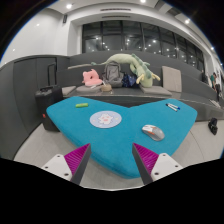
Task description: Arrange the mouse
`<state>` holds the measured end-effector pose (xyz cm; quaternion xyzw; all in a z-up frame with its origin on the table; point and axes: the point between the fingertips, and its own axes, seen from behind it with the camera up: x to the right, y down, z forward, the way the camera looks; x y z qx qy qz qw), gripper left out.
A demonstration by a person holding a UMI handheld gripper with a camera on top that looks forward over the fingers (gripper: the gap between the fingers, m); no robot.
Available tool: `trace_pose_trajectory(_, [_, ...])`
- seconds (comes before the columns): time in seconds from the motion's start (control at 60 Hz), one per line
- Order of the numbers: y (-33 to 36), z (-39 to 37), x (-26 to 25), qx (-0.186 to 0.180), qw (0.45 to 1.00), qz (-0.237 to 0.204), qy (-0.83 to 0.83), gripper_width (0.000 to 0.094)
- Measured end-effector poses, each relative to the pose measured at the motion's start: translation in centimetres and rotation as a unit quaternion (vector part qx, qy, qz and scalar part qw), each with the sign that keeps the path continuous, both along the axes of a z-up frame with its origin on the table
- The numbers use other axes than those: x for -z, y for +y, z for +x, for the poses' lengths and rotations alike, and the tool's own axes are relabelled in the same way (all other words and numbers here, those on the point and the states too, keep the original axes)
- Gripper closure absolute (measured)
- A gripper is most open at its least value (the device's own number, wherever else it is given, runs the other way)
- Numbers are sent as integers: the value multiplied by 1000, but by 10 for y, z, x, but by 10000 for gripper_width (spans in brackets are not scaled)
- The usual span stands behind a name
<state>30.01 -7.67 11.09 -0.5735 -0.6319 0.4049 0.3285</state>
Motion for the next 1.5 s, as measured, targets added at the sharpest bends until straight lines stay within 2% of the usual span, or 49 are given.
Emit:
trace_pose_trajectory(0.317, [119, -35, 35, 73, 997, 37, 10, 78])
trace_pose_trajectory(0.433, [152, -52, 49, 77, 996, 33, 12, 76])
trace_pose_trajectory(0.667, [189, -99, 84, 74, 995, 64, 19, 83])
trace_pose_trajectory(0.75, [193, -126, 97, 68, 996, 59, 18, 80])
trace_pose_trajectory(0.983, [212, -196, 130, 83, 995, 46, -16, 69])
trace_pose_trajectory(1.067, [212, -212, 129, 84, 996, 32, -27, 85])
trace_pose_trajectory(1.283, [224, -250, 132, 105, 993, 34, -48, 85])
trace_pose_trajectory(1.35, [227, -257, 133, 111, 992, 40, -52, 98])
trace_pose_trajectory(1.417, [223, -258, 136, 112, 991, 27, -63, 130])
trace_pose_trajectory(1.5, [220, -260, 138, 113, 991, 20, -65, 260])
